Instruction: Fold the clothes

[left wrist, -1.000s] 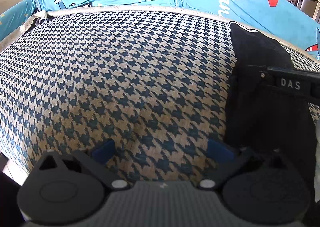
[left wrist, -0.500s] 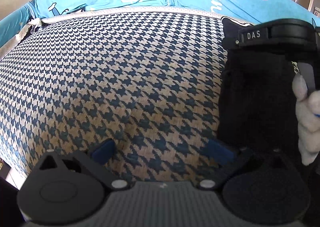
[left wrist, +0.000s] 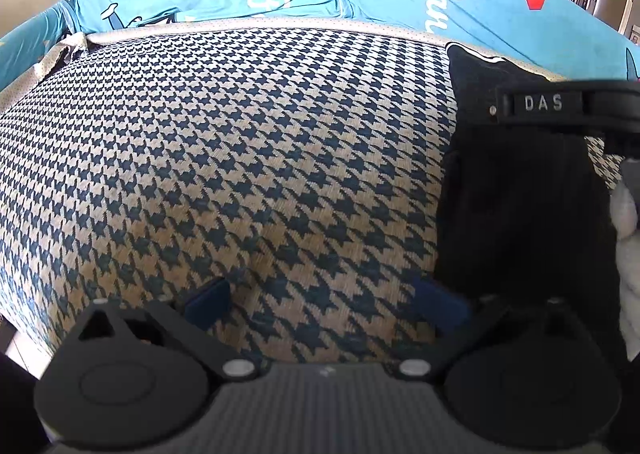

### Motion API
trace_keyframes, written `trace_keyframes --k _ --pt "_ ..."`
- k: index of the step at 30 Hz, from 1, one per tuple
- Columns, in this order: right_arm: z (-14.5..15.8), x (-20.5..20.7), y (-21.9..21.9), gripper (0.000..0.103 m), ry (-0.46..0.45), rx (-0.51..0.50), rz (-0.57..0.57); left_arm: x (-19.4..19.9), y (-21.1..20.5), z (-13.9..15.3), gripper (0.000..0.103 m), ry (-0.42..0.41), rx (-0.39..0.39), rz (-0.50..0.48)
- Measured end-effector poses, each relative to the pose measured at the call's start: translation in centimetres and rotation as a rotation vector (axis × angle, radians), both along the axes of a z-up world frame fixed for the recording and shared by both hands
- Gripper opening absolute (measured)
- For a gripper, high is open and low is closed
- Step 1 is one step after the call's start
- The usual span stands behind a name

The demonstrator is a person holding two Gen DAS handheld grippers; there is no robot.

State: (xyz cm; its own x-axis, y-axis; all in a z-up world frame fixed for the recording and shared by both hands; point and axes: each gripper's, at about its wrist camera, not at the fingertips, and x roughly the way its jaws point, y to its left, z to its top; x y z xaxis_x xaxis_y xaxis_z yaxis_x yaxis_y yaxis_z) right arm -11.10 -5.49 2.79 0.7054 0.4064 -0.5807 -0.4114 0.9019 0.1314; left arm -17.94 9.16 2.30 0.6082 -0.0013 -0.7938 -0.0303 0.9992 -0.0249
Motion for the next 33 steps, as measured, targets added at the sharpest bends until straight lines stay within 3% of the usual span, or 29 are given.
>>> trace_keyframes --k 9,11,12,14,20,26,28,30,33 --pt "-1.8 -0.3 0.5 0.037 0.006 -0.114 0.009 -0.3 0.0 -0.1 0.103 -0.003 -0.003 -0.004" --pt "-2.4 0.0 0.7 0.029 0.011 -0.137 -0.001 -0.3 0.0 -0.1 0.103 -0.003 -0.001 -0.005" --pt "-2.7 0.2 0.8 0.016 0.014 -0.148 -0.006 -0.3 -0.1 -0.1 0.103 -0.004 0.001 -0.007" --pt "-2.8 0.5 0.6 0.011 0.013 -0.133 -0.013 -0.3 -0.2 -0.2 0.103 -0.006 0.007 -0.012" --pt "-1.1 1.0 0.2 0.010 -0.036 0.008 0.001 -0.2 -0.7 -0.7 0.103 -0.003 0.043 -0.025" --pt "-2.0 1.7 0.0 0.019 0.050 0.041 -0.012 0.0 -0.9 -0.6 0.103 -0.012 0.053 -0.016" --pt "-1.5 1.3 -0.5 0.036 0.045 0.057 -0.021 -0.1 -0.9 -0.4 0.103 -0.023 0.052 -0.010" --pt "-0.9 0.8 -1.1 0.046 0.033 0.069 -0.036 -0.2 -1.1 -0.1 0.103 -0.042 0.051 -0.017" --pt "-0.4 0.0 -2.3 0.046 0.033 0.076 -0.058 -0.4 -1.7 0.2 0.103 -0.061 0.056 -0.038"
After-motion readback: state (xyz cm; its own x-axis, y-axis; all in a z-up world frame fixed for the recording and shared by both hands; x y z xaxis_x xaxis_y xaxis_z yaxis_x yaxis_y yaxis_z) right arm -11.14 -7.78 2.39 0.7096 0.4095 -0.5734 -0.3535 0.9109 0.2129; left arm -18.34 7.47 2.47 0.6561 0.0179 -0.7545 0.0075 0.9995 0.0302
